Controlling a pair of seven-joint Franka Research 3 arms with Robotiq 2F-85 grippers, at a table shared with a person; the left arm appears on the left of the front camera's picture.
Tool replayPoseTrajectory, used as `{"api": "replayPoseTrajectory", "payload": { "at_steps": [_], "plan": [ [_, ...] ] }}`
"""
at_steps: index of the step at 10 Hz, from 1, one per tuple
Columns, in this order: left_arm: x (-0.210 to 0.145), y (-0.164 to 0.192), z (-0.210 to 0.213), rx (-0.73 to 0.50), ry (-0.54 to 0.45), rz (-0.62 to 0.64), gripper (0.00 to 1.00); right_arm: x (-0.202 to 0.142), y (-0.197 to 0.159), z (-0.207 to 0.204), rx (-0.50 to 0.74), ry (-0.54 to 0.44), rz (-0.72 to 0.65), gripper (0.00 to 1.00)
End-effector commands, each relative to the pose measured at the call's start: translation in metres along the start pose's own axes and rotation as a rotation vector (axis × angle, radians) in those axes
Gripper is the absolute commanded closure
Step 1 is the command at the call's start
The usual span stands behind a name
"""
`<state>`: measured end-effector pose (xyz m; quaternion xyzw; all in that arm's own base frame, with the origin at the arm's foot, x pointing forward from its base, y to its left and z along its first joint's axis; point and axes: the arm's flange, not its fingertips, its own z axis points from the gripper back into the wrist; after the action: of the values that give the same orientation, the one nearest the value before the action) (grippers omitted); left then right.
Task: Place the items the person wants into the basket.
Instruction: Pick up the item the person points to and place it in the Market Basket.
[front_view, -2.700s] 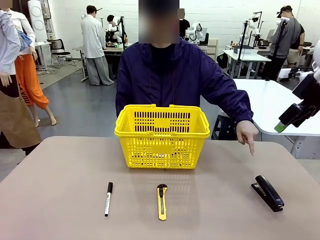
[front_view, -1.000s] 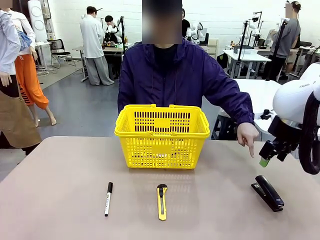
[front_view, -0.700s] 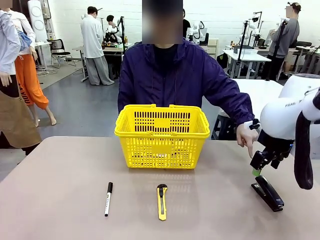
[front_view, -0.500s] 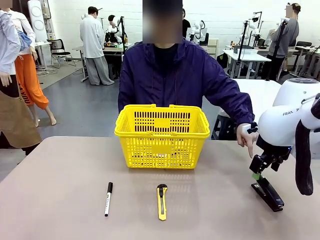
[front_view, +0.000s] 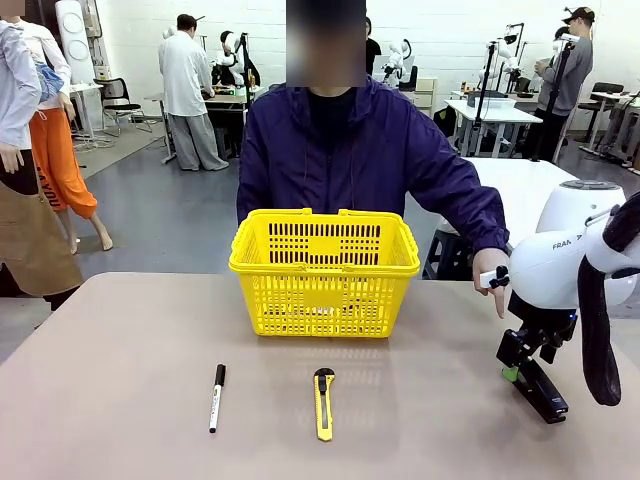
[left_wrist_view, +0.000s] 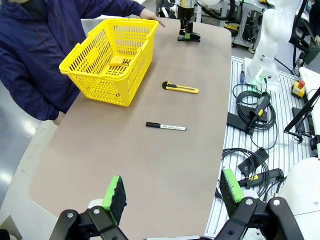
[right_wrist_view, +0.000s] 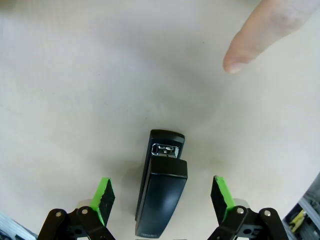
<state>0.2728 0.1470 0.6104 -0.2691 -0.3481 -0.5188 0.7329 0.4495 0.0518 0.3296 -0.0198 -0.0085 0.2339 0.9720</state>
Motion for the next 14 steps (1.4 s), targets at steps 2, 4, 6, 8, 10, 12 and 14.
{"api": "replayPoseTrajectory", "payload": {
  "at_steps": [2,4,6,8,10,12,14],
  "plan": [
    [0.000,0.000,0.001,-0.005,-0.014,-0.019,0.03,0.004,-0.001,0.000,-0.043,-0.028,0.014,0.28],
    [0.000,0.000,0.001,-0.005,-0.014,-0.019,0.03,0.004,-0.002,0.003,-0.043,-0.027,0.009,0.86],
    [0.000,0.000,0.001,-0.005,-0.014,-0.019,0.03,0.003,-0.003,0.003,-0.038,-0.031,0.008,1.00],
    [0.000,0.000,0.001,-0.005,-0.014,-0.019,0.03,0.002,-0.003,0.003,-0.035,-0.035,0.006,0.97],
    [0.000,0.000,0.001,-0.005,-0.014,-0.019,0.03,0.000,0.000,0.006,-0.037,-0.042,0.013,1.00],
    [0.000,0.000,0.001,-0.005,-0.014,-0.019,0.03,-0.007,0.006,0.023,-0.046,-0.072,0.026,1.00],
    [0.000,0.000,0.001,-0.005,-0.014,-0.019,0.03,-0.017,0.016,0.074,-0.029,-0.081,0.035,1.00]
  ]
}}
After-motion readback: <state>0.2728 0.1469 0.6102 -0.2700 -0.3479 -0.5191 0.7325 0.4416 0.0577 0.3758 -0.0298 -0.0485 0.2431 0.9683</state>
